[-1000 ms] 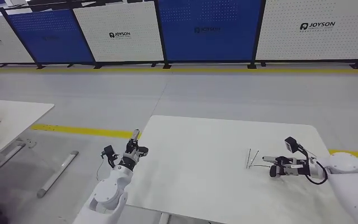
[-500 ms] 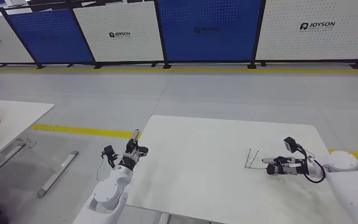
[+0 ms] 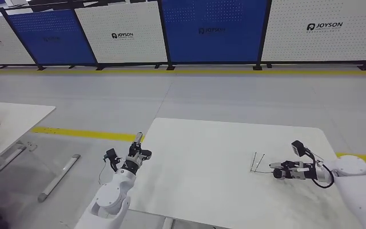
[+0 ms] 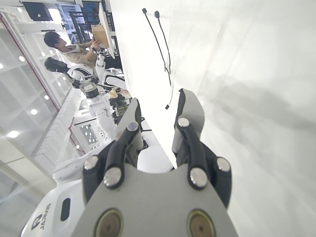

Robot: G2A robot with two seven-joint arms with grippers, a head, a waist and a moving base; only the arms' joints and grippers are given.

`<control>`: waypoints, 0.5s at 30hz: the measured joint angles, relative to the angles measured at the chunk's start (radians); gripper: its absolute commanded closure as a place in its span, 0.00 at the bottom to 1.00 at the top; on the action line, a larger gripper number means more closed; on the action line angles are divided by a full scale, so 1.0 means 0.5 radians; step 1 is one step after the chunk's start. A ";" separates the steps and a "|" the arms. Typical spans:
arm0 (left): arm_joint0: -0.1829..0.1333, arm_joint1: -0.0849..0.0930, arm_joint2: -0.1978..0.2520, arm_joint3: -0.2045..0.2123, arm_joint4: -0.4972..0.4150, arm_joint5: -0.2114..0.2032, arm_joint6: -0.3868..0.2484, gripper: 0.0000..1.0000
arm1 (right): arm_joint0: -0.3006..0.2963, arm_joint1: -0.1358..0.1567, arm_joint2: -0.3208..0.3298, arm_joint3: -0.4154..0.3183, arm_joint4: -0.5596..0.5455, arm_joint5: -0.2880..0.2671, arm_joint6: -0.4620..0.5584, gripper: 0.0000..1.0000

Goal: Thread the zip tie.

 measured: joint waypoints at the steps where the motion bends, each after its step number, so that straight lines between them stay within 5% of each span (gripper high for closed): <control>1: 0.000 0.000 0.000 0.000 0.000 0.000 0.000 0.00 | 0.000 0.001 0.001 -0.002 -0.003 -0.002 0.000 0.73; 15: 0.000 0.000 0.000 0.000 0.000 0.000 0.000 0.00 | -0.007 -0.012 -0.003 -0.031 -0.069 0.019 -0.003 0.78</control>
